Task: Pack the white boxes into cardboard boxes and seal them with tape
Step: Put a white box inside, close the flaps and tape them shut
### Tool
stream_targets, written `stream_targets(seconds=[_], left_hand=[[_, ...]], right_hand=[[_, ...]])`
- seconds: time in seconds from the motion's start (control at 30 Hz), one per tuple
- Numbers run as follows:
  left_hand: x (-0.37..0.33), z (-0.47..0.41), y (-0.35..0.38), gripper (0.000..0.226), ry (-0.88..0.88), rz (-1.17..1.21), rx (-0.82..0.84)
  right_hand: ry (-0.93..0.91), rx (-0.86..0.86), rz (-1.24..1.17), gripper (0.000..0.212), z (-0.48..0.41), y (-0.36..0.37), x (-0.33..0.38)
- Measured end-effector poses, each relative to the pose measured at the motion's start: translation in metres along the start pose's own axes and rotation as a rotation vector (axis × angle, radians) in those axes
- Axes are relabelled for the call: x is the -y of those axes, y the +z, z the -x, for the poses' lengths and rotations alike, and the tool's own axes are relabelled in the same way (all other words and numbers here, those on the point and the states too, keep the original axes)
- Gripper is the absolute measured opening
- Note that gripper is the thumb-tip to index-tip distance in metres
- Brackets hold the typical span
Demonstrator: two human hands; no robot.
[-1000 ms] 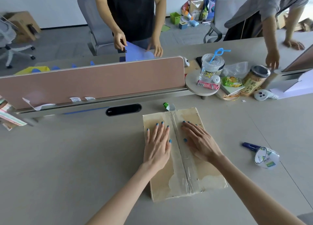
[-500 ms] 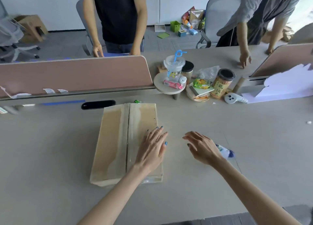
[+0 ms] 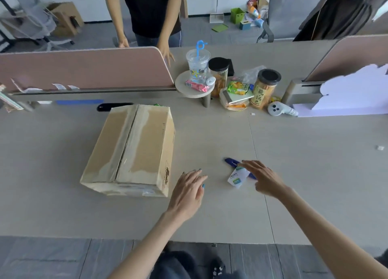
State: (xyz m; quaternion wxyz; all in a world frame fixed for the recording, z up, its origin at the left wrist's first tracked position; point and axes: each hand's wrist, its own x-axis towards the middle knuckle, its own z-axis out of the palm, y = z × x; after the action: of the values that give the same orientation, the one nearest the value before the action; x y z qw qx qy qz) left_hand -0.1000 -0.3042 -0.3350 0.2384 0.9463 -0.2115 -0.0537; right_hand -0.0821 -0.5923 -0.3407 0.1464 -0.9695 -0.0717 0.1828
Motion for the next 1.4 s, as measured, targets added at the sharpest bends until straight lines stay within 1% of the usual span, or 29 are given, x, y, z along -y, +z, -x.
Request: stream_targets(seconds=[0.07, 0.17, 0.27, 0.33, 0.47, 0.57, 0.63, 0.73, 0.83, 0.93, 1.07, 1.17, 1.23, 1.33, 1.4], left_hand=[[-0.004, 0.003, 0.001, 0.040, -0.031, 0.034, 0.003], [-0.005, 0.003, 0.000, 0.039, -0.075, 0.088, 0.031], [-0.004, 0.000, -0.001, 0.039, -0.113, 0.132, 0.060], [-0.005, -0.003, -0.004, 0.038, -0.137, 0.180, 0.063], [-0.012, -0.011, -0.016, 0.037, -0.148, 0.269, 0.062], [-0.017, -0.022, -0.030, 0.033, -0.187, 0.338, -0.002], [-0.022, -0.028, -0.044, 0.028, -0.227, 0.415, -0.027], [-0.026, -0.031, -0.064, 0.019, -0.281, 0.500, -0.019], [-0.023, -0.030, -0.083, 0.012, -0.298, 0.611, 0.007], [-0.020, -0.022, -0.100, 0.008, -0.305, 0.698, 0.085], [-0.009, -0.007, -0.124, 0.006, -0.335, 0.867, 0.160], [0.003, 0.005, -0.140, 0.005, -0.350, 0.942, 0.184], [0.007, 0.012, -0.147, 0.011, -0.333, 1.007, 0.194], [0.011, 0.020, -0.151, 0.006, -0.301, 1.066, 0.204], [0.013, 0.025, -0.151, 0.012, -0.300, 1.100, 0.191]], right_hand=[[-0.009, -0.032, -0.020, 0.081, -0.005, 0.004, -0.004], [-0.053, -0.033, 0.038, 0.077, -0.019, 0.010, -0.005], [-0.041, -0.048, 0.060, 0.059, -0.028, 0.013, -0.001], [-0.060, -0.071, 0.038, 0.053, -0.029, 0.013, 0.006], [-0.137, -0.170, -0.137, 0.050, -0.025, 0.003, 0.030], [-0.202, -0.234, -0.264, 0.047, -0.020, -0.008, 0.053], [-0.234, -0.277, -0.346, 0.047, -0.016, -0.013, 0.068], [-0.244, -0.306, -0.472, 0.048, -0.008, -0.024, 0.087], [-0.231, -0.304, -0.561, 0.051, -0.005, -0.033, 0.102], [-0.281, -0.282, -0.634, 0.050, -0.006, -0.038, 0.113], [-0.342, -0.177, -0.719, 0.051, -0.011, -0.043, 0.115], [-0.322, -0.094, -0.739, 0.061, -0.013, -0.041, 0.113], [-0.341, -0.040, -0.757, 0.064, -0.013, -0.040, 0.116], [-0.413, 0.009, -0.802, 0.062, -0.012, -0.042, 0.128], [-0.443, 0.010, -0.812, 0.056, -0.013, -0.044, 0.136]])
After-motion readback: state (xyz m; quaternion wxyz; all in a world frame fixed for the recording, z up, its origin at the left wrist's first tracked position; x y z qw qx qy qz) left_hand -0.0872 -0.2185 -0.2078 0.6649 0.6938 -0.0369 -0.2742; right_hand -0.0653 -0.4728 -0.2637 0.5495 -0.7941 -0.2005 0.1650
